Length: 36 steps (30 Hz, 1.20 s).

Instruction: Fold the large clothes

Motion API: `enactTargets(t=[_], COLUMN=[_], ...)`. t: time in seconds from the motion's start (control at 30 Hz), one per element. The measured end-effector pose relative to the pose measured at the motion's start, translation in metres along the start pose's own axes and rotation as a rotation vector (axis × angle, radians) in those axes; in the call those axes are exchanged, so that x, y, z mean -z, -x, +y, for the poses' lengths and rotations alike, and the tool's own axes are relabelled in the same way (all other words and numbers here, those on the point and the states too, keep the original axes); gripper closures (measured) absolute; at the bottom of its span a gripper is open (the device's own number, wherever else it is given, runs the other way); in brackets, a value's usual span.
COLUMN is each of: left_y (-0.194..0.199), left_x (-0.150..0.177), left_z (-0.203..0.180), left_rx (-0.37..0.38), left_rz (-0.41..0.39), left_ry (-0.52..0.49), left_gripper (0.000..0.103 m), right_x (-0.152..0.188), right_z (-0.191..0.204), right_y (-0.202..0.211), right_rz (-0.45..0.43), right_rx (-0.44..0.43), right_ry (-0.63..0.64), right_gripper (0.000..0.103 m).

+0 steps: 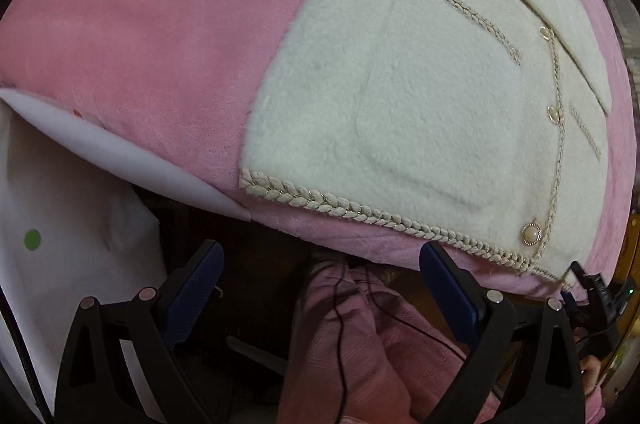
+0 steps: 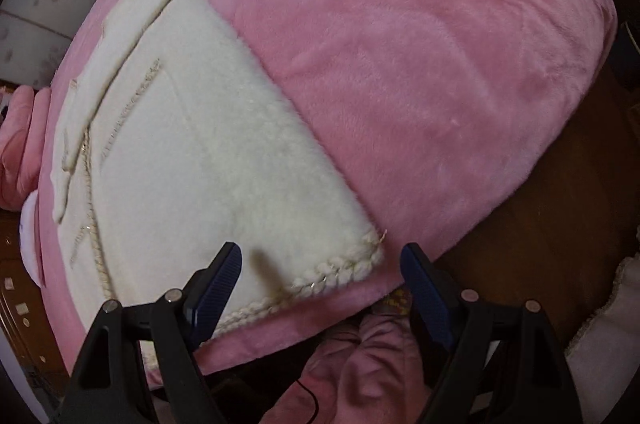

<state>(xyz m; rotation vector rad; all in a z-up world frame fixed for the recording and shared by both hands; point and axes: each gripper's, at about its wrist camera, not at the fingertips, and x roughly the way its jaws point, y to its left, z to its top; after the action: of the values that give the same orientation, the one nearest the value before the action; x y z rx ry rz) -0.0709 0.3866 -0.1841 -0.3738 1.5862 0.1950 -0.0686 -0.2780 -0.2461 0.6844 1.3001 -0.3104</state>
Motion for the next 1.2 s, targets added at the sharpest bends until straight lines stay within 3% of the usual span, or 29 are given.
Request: enactTargets(t=[0.07, 0.13, 0.2, 0.27, 0.47, 0.73, 0.87, 0.97, 1.13, 1.2], left_y=[-0.003, -0.006, -0.01, -0.016, -0.037, -0.062, -0.06, -0.057, -0.032, -0.011], left_x=[0.002, 0.002, -0.001, -0.006, -0.019, -0.035, -0.041, -0.041, -0.037, -0.037], left_z=[0.002, 0.004, 0.002, 0.003, 0.013, 0.01, 0.008, 0.004, -0.019, -0.027], left_rx=[0.001, -0.019, -0.04, -0.052, -0.081, -0.098, -0.009, 0.048, 0.123, 0.204], left_rz=[-0.012, -0.03, -0.049, -0.064, -0.102, -0.091, -0.01, 0.017, -0.033, -0.081], left_ry=[0.007, -0.004, -0.019, -0.037, 0.002, -0.069, -0.021, -0.006, -0.098, -0.106], left_gripper=[0.006, 0.006, 0.006, 0.006, 0.006, 0.008, 0.041, 0.076, 0.08, 0.081], right_x=[-0.001, 0.0, 0.002, 0.006, 0.003, -0.007, -0.008, -0.004, 0.003, 0.006], right_z=[0.006, 0.019, 0.032, 0.041, 0.038, 0.037, 0.042, 0.054, 0.076, 0.088], right_y=[-0.008, -0.012, -0.013, -0.015, -0.011, 0.0, 0.012, 0.016, 0.018, 0.023], right_rz=[0.002, 0.001, -0.003, 0.006, 0.027, 0.06, 0.055, 0.053, 0.036, 0.019], right_rx=[0.017, 0.072, 0.122, 0.171, 0.149, 0.099, 0.003, -0.053, -0.166, -0.218], right_ry=[0.078, 0.194, 0.284, 0.353, 0.352, 0.288, 0.259, 0.24, 0.154, 0.119], right_gripper=[0.044, 0.048, 0.069, 0.083, 0.086, 0.087, 0.087, 0.087, 0.087, 0.087])
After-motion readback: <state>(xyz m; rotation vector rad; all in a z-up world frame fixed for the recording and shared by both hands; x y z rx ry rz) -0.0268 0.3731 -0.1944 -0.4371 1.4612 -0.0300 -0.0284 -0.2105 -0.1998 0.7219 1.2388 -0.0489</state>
